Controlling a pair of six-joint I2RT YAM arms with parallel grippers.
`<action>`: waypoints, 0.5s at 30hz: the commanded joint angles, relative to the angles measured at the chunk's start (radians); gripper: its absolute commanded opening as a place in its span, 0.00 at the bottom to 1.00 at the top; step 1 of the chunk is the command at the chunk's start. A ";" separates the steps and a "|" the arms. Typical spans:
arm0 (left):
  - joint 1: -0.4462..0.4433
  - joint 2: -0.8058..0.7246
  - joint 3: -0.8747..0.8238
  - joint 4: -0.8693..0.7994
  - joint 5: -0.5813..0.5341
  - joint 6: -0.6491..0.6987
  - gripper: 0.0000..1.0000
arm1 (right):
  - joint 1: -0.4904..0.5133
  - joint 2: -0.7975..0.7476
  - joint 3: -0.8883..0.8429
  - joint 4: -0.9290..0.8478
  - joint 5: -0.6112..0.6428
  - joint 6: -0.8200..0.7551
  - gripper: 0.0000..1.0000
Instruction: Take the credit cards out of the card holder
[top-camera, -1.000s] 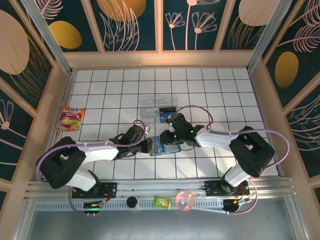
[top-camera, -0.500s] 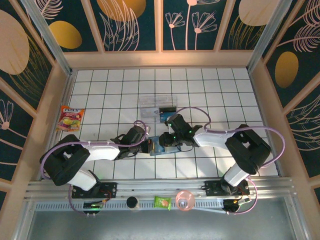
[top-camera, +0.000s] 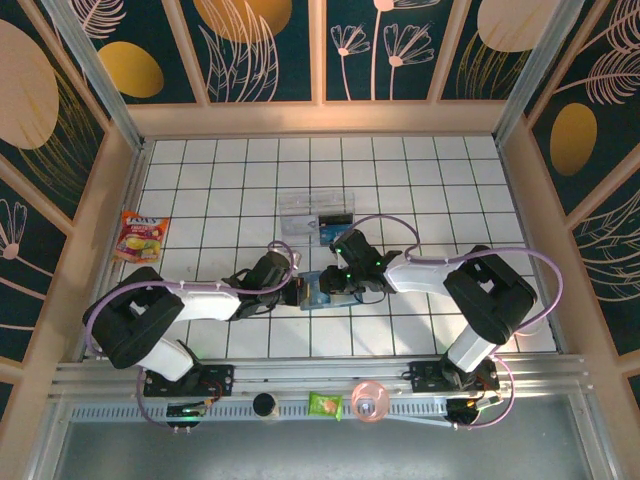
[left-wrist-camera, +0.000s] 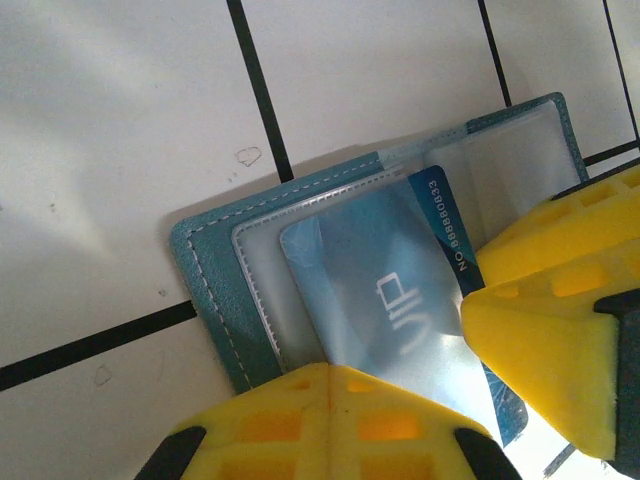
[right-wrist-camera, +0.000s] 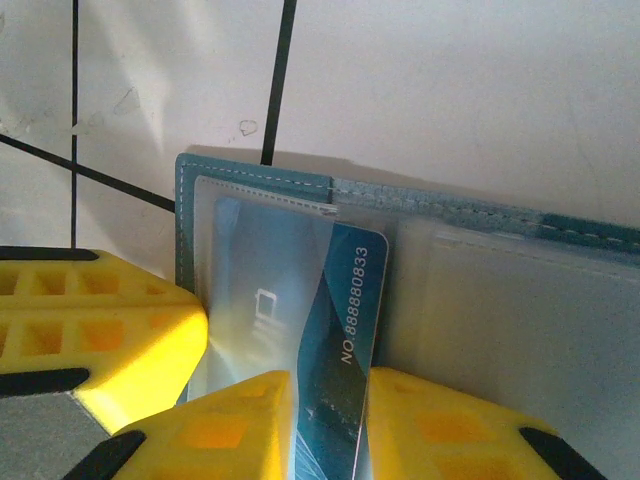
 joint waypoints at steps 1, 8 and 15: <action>-0.001 0.050 -0.038 -0.070 -0.004 -0.001 0.00 | -0.009 0.017 -0.001 -0.021 0.013 0.005 0.27; -0.002 0.060 -0.036 -0.061 0.004 -0.002 0.00 | -0.018 -0.003 -0.039 0.056 -0.056 0.018 0.16; -0.002 0.056 -0.037 -0.062 0.004 -0.003 0.00 | -0.027 -0.034 -0.059 0.063 -0.042 0.026 0.00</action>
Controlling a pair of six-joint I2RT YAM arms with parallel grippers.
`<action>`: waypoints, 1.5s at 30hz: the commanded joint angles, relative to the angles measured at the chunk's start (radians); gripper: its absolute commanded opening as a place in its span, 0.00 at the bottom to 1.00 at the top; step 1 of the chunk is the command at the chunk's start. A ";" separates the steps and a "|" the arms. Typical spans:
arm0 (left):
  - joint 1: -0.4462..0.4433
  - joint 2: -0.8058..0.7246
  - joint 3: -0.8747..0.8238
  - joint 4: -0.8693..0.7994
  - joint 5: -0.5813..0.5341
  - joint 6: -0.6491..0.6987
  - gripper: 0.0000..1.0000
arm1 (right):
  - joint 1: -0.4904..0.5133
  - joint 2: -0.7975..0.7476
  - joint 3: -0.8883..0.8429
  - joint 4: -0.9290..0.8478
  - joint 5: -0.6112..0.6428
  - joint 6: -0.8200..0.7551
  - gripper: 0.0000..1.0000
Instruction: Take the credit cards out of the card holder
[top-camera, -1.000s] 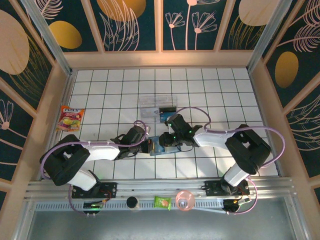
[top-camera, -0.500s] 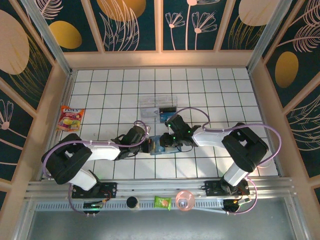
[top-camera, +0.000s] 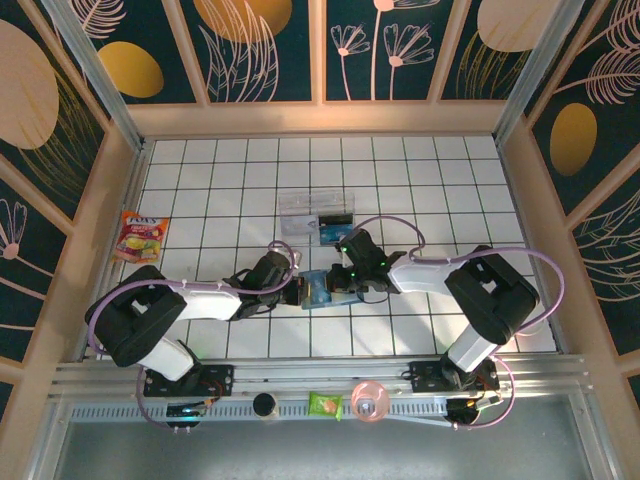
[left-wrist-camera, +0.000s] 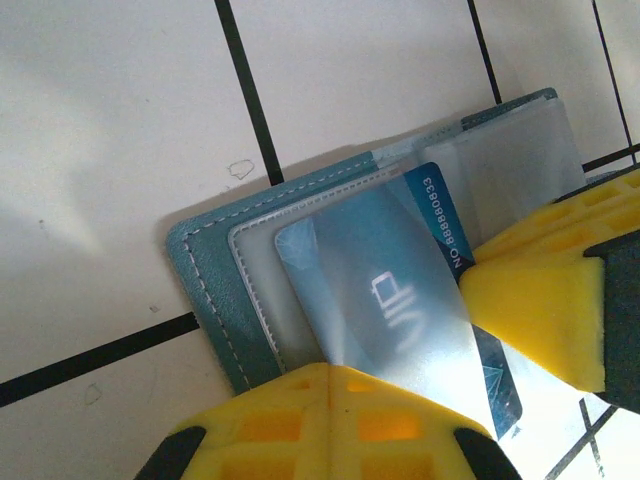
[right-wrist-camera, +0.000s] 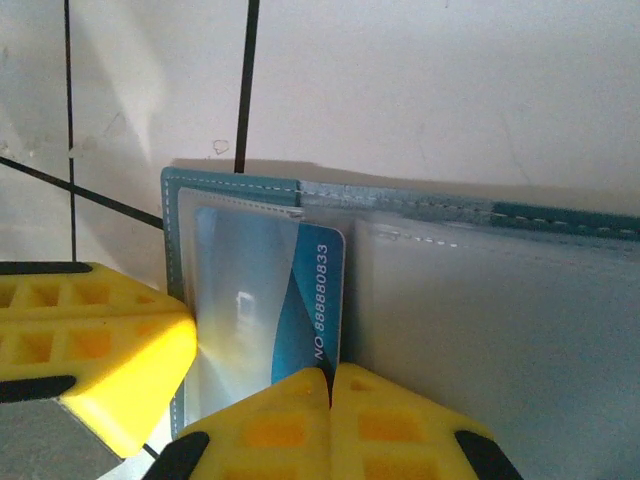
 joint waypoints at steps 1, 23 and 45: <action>-0.002 0.044 -0.034 -0.091 0.004 -0.002 0.00 | 0.005 -0.030 -0.023 0.010 -0.011 0.000 0.00; -0.002 0.037 -0.021 -0.097 0.004 -0.001 0.00 | -0.026 -0.191 -0.069 -0.100 0.080 0.009 0.00; 0.026 -0.182 0.033 -0.121 -0.042 0.000 0.26 | -0.024 -0.273 -0.011 -0.214 0.136 -0.042 0.00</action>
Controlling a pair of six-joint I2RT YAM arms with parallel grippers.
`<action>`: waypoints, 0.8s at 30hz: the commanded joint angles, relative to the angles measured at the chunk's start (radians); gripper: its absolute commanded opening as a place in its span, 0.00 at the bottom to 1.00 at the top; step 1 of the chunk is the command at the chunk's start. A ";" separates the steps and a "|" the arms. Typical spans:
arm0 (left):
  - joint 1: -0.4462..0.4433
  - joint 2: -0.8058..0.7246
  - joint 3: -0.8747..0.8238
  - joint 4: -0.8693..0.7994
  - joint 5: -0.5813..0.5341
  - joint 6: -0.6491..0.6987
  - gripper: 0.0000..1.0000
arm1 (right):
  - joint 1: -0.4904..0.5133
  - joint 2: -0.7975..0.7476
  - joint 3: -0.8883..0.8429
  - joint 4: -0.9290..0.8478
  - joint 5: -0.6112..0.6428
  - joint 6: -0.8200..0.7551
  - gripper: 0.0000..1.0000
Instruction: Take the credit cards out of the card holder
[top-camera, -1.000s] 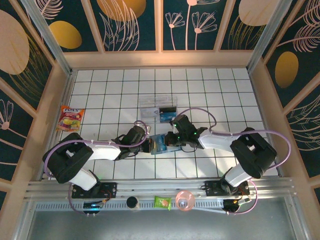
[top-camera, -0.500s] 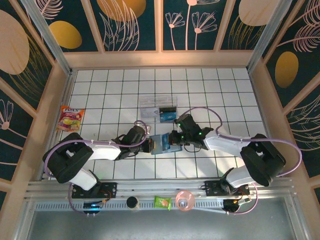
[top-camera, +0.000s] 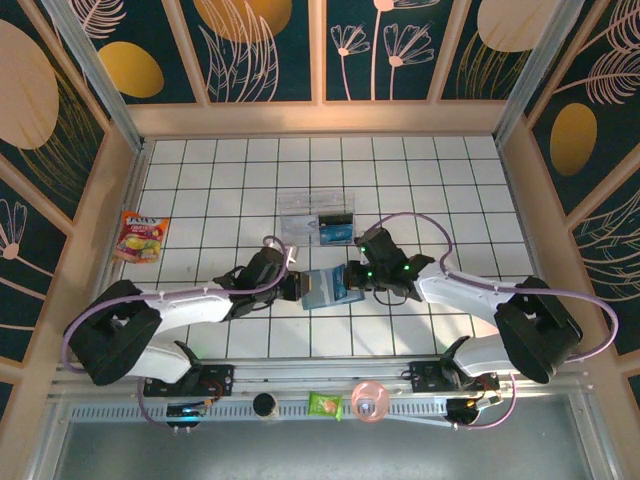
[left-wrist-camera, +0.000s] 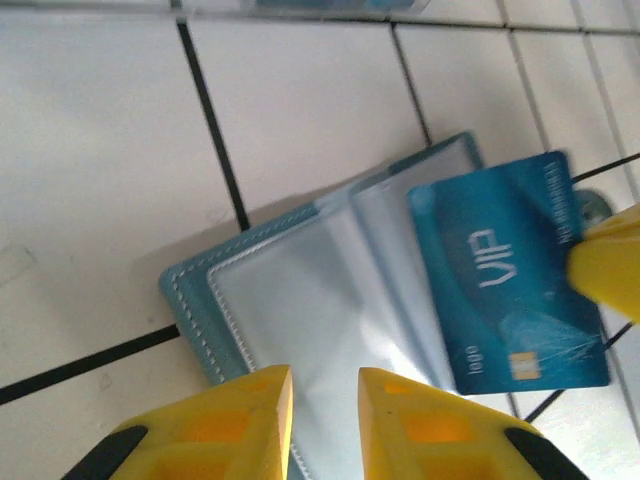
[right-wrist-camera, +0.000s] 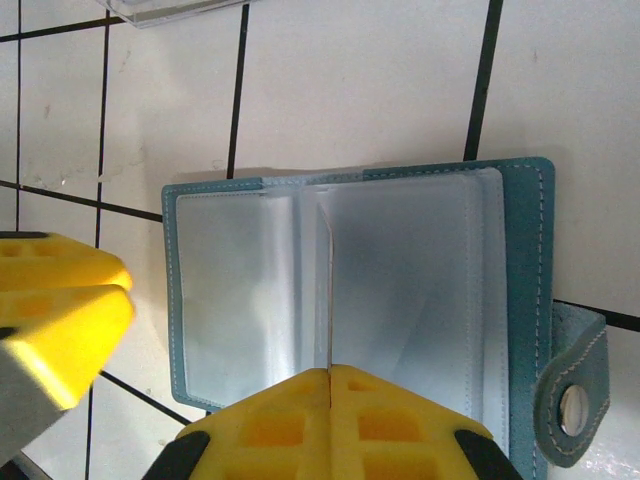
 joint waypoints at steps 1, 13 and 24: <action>0.019 -0.027 0.009 -0.014 -0.011 -0.001 0.26 | 0.007 0.016 0.045 -0.028 0.009 -0.033 0.00; 0.020 0.139 0.043 0.028 0.077 0.042 0.20 | 0.053 0.128 0.091 -0.044 0.005 -0.062 0.00; 0.020 0.179 0.048 0.031 0.094 0.054 0.14 | 0.050 0.151 0.069 0.009 -0.037 -0.048 0.17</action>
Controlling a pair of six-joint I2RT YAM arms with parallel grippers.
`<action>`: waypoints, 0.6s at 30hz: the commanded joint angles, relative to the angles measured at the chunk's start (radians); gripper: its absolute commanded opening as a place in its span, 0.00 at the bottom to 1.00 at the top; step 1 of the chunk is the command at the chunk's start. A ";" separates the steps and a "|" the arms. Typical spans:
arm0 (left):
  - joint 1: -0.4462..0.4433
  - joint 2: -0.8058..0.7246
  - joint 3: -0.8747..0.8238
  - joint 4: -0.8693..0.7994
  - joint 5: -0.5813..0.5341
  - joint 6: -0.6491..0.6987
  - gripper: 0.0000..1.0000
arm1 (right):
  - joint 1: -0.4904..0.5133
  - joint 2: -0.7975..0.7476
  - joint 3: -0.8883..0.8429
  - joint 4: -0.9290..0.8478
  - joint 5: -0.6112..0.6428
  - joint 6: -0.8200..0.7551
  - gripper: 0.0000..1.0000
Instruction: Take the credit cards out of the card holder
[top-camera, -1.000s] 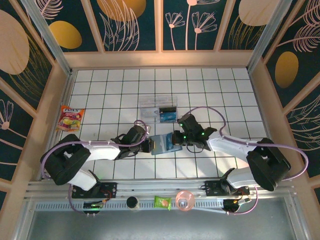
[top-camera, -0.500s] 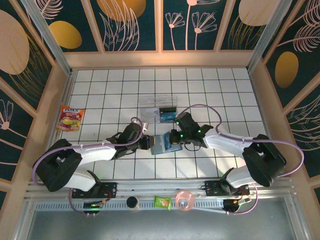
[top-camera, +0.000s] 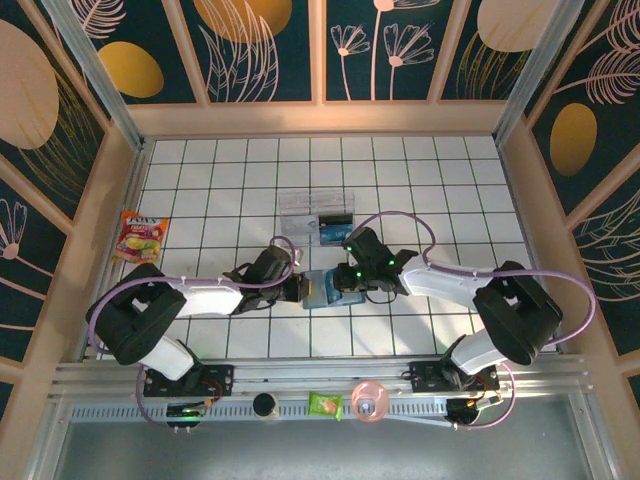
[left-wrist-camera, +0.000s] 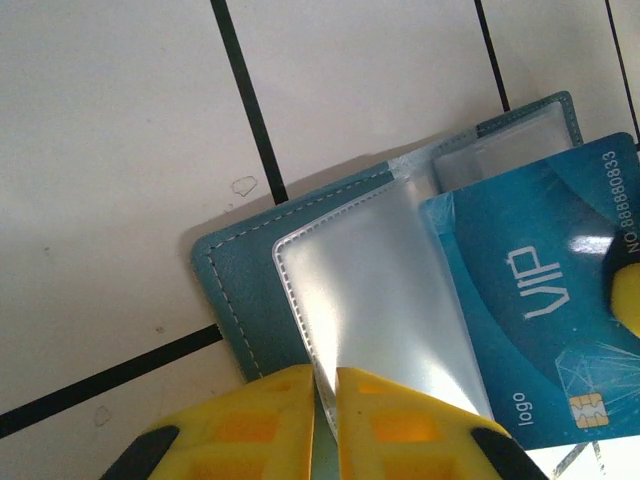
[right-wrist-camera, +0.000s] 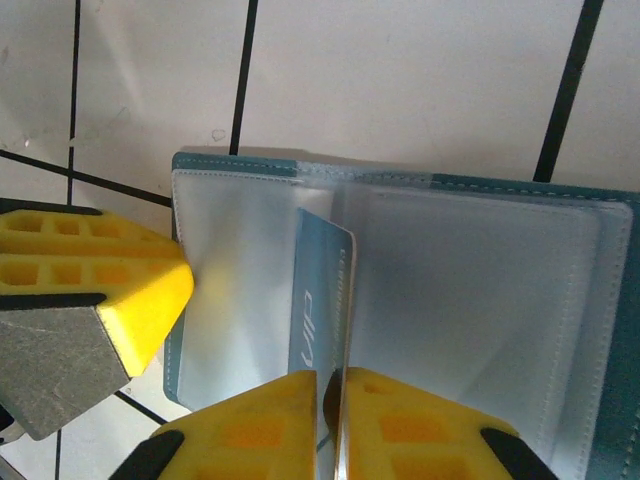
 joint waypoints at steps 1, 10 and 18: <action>-0.001 0.015 0.016 0.010 0.028 0.016 0.14 | 0.005 0.019 -0.001 0.025 -0.022 -0.007 0.17; 0.001 -0.015 0.013 0.001 0.014 0.009 0.19 | -0.016 -0.060 -0.022 0.024 0.041 -0.006 0.00; 0.070 -0.155 0.005 0.034 0.039 -0.019 0.31 | -0.039 -0.209 -0.059 0.112 0.046 -0.068 0.00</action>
